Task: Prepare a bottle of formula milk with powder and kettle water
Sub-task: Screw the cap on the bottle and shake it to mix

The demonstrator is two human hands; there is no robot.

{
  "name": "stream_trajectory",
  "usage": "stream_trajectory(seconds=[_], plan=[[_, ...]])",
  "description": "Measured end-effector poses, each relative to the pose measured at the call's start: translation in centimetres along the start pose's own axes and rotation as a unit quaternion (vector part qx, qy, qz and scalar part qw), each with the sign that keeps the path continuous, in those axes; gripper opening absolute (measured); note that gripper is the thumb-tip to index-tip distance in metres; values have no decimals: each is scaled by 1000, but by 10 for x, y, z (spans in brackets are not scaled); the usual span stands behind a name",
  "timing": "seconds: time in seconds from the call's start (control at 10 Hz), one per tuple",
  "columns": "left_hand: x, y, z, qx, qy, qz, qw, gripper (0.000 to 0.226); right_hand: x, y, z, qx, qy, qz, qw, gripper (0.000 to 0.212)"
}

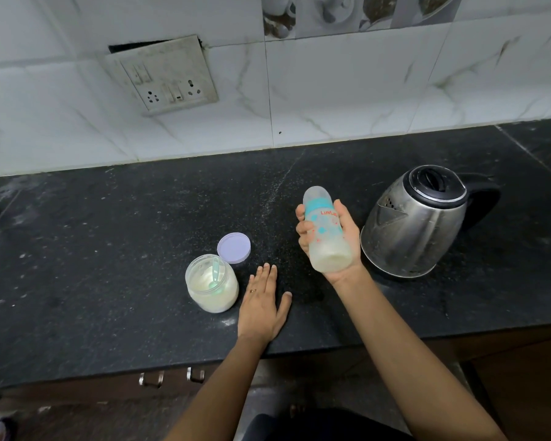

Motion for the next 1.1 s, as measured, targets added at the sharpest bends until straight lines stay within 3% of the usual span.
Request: stream_trajectory(seconds=[0.2,0.3,0.4,0.5,0.6,0.7,0.8,0.9,1.0,1.1], plan=[[0,0,-1,-1,2,0,1000,76,-12,2,-3,6,-45,1,999,55],[0,0,0,-1,3,-1,1000,76,-24,7,-4,-37,-139,55,988,56],[0,0,-1,-1,3,0,1000,76,-25,0,-1,-9,-121,77,990,60],[1,1,0,-2,2,-5,1000,76,-5,-6,-2,25,-20,-29,999,59],[1,1,0,-2,0,-7,1000,76,-10,-3,-2,-12,-34,53,998,86],[0,0,0,-1,0,-7,1000,76,7,-10,0,22,44,77,996,70],[0,1,0,1,-1,-8,1000,76,22,-9,-2,34,69,4,997,59],[1,1,0,0,-2,-7,1000,76,12,4,2,-22,6,77,997,82],[0,1,-1,1,-3,-6,1000,76,15,1,3,10,51,35,998,63],[0,1,-1,1,-5,-6,1000,75,13,1,-1,8,36,1,999,60]])
Point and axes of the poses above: each hand's wrist, its own z-axis towards the middle knuckle, its own x-axis out of the palm, y = z × x, the point moved 10 cm from there along z, towards the middle knuckle
